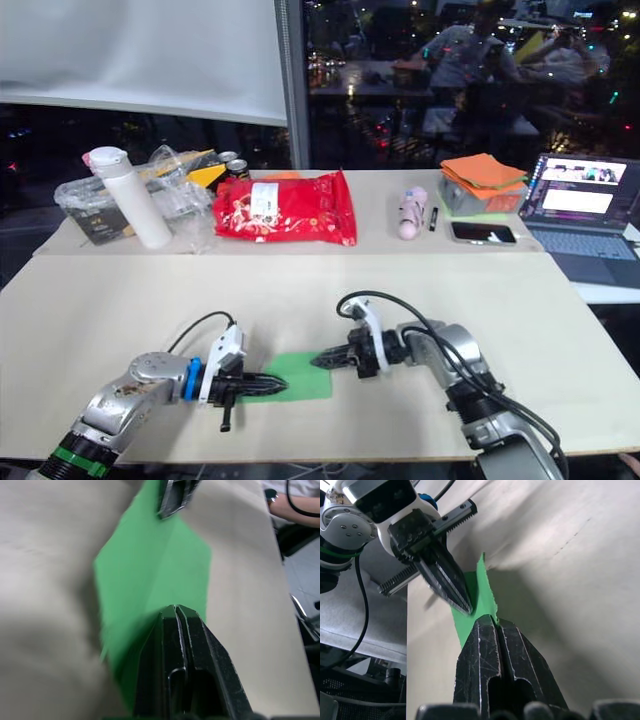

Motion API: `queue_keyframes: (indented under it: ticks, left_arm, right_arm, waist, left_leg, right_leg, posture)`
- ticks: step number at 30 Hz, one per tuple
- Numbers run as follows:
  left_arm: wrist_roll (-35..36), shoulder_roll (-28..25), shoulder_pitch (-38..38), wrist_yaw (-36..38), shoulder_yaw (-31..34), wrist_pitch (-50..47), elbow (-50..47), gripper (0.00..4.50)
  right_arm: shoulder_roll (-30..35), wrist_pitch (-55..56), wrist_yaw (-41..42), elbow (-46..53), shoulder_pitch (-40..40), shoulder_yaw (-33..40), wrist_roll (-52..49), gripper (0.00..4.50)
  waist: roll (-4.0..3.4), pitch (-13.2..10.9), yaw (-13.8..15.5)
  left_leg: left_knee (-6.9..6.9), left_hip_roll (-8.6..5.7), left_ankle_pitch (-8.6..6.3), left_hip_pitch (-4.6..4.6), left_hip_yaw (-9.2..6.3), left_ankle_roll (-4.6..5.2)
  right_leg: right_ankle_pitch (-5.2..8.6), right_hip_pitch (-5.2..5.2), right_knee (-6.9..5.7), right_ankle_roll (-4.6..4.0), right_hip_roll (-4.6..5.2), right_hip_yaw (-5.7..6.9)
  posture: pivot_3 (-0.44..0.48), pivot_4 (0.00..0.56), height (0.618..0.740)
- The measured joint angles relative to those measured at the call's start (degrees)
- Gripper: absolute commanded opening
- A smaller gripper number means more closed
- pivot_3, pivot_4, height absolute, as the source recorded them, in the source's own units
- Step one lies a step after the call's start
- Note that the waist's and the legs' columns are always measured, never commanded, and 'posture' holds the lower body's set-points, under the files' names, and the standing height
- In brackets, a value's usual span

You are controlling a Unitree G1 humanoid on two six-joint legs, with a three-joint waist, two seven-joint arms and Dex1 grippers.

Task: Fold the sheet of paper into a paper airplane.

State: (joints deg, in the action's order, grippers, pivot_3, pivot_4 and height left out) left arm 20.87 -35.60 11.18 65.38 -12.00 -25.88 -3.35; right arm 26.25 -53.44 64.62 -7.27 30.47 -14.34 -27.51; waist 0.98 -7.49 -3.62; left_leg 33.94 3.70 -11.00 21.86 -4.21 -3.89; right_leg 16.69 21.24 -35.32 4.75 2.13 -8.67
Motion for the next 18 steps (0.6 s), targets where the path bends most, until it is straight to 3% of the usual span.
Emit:
queue_keyframes:
  ticks: [18]
  left_arm:
    - [-0.2, 1.6, 2.2, -0.6, 1.6, 3.7, 5.9, 0.0]
  right_arm:
    - [2.1, 4.1, -1.9, -1.0, -1.8, 2.7, 0.4, 0.04]
  waist:
    - [0.0, 0.0, 1.0]
  left_leg:
    - [0.01, -0.01, 0.0, 0.06, -0.01, 0.0]
  right_leg:
    - [-0.05, -0.07, 0.08, 0.09, 0.0, 0.0]
  posture:
    - [0.0, 0.15, 0.725]
